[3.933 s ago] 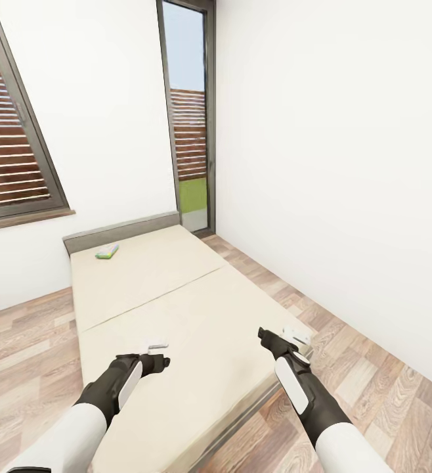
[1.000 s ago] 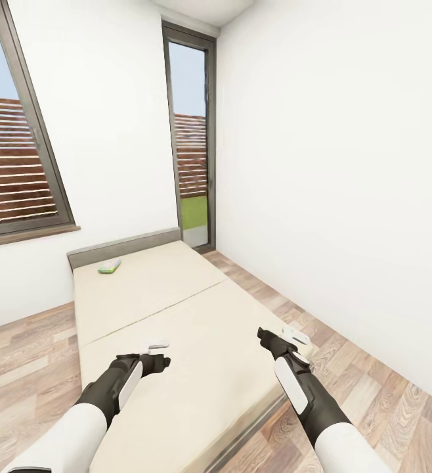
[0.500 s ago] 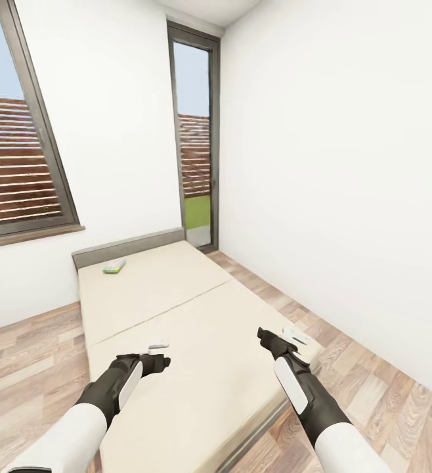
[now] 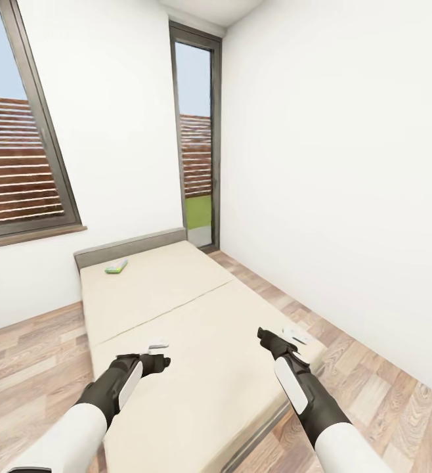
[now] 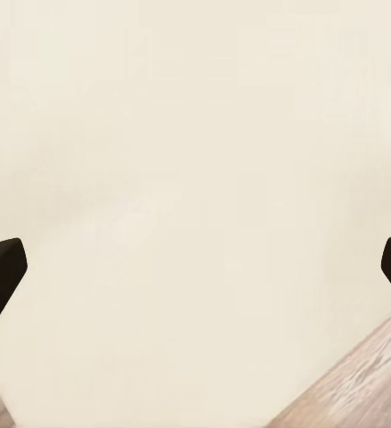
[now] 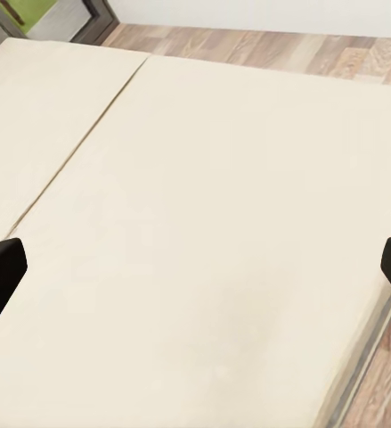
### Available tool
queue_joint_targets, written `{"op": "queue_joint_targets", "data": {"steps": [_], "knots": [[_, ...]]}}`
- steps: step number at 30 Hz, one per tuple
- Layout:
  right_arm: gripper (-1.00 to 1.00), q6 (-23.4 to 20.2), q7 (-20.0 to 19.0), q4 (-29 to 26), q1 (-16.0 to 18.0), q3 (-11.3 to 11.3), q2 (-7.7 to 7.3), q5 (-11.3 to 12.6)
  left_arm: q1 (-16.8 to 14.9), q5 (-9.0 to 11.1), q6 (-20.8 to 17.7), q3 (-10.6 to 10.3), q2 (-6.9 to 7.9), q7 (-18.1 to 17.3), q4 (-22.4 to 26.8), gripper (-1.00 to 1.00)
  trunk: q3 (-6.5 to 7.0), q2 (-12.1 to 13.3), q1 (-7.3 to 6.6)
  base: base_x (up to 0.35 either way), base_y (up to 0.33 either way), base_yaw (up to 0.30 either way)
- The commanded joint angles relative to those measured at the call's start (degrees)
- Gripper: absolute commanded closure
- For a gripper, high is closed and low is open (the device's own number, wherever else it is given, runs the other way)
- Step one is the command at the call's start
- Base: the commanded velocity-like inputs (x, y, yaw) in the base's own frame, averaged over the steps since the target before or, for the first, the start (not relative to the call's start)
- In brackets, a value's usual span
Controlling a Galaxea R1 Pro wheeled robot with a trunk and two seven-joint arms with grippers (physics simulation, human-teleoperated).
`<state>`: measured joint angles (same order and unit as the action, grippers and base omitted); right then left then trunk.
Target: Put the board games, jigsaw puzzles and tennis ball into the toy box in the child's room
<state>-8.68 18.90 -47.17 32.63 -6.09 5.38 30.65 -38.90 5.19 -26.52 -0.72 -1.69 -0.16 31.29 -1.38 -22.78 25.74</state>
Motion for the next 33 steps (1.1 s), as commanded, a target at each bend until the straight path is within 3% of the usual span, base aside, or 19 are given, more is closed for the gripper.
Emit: {"op": "queue_joint_targets", "data": {"steps": [1, 16, 33], "knots": [[-1.0, -0.2, 0.4, -0.1, 0.1, -0.2, -0.02, 0.3, 0.0, 0.5, -0.3, -0.1, 0.02, 0.1, 0.1, -1.0, -0.14, -0.1, 0.04, 0.0, 0.171, 0.0], [-1.0, -0.2, 0.4, -0.1, 0.1, -0.2, -0.09, 0.4, 0.0, 0.5, -0.3, -0.1, 0.02, 0.1, 0.1, -1.0, -0.14, -0.1, 0.04, 0.0, 0.16, -0.05], [-1.0, -0.2, 0.4, -0.1, 0.1, -0.1, -0.19, 0.4, 0.0, 0.5, -0.3, -0.1, 0.02, 0.1, 0.1, -1.0, -0.14, -0.1, 0.04, 0.0, 0.01, -0.242]]}}
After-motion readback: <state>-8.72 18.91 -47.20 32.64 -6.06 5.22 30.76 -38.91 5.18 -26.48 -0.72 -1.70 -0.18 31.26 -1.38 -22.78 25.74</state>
